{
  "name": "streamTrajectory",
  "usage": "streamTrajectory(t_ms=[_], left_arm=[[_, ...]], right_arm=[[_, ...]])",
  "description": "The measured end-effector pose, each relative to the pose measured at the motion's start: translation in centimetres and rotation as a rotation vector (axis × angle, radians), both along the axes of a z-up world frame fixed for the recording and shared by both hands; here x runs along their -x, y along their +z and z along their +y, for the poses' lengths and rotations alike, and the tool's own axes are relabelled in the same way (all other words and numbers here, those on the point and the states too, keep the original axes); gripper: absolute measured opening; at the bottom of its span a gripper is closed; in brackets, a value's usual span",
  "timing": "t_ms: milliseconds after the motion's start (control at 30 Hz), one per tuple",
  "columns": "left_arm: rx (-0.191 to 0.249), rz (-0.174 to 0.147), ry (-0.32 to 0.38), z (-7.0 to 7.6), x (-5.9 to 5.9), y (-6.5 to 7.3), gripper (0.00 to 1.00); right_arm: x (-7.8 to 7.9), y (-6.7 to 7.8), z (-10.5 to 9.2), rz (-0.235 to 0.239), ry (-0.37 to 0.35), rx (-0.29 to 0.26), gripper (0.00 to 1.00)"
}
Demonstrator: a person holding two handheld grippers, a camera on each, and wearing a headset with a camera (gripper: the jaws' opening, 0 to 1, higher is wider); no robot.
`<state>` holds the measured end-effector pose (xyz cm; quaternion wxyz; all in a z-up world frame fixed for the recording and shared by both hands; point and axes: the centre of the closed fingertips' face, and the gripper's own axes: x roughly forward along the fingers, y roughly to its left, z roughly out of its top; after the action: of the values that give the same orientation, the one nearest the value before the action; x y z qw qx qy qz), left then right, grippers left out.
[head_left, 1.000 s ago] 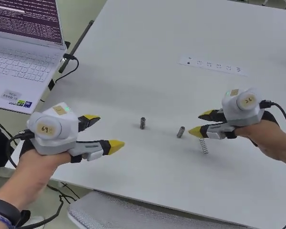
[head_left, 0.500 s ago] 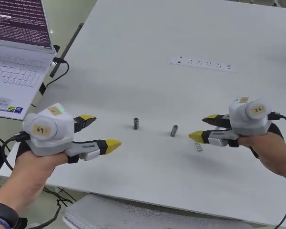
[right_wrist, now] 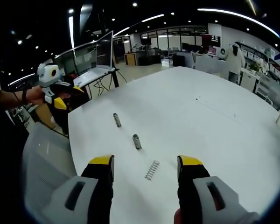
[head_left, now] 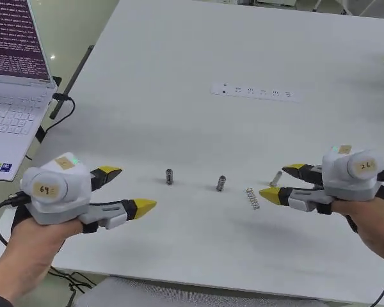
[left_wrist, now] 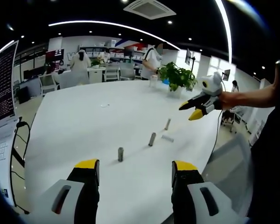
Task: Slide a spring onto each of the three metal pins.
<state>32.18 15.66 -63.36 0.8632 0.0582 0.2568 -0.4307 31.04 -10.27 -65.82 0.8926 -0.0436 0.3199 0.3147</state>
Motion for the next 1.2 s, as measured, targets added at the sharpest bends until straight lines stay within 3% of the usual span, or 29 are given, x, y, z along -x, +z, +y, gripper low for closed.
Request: streamTrajectory(t_ms=[467,967,1200], left_arm=[[-0.015,0.003,-0.007,0.1,-0.2,-0.2,0.59],[-0.02,-0.001,-0.009,-0.3,-0.1,0.1,0.6],[-0.03,-0.01,-0.03,-1.5,0.2,0.5,0.6]], right_arm=[[2.9,0.7,-3.1,-0.021,-0.104,-0.042,0.64],[5.9,0.0,-3.8,0.0,-0.137,-0.048,0.7],[6.9,-0.3,-4.2,0.004,-0.156,-0.06,0.71]])
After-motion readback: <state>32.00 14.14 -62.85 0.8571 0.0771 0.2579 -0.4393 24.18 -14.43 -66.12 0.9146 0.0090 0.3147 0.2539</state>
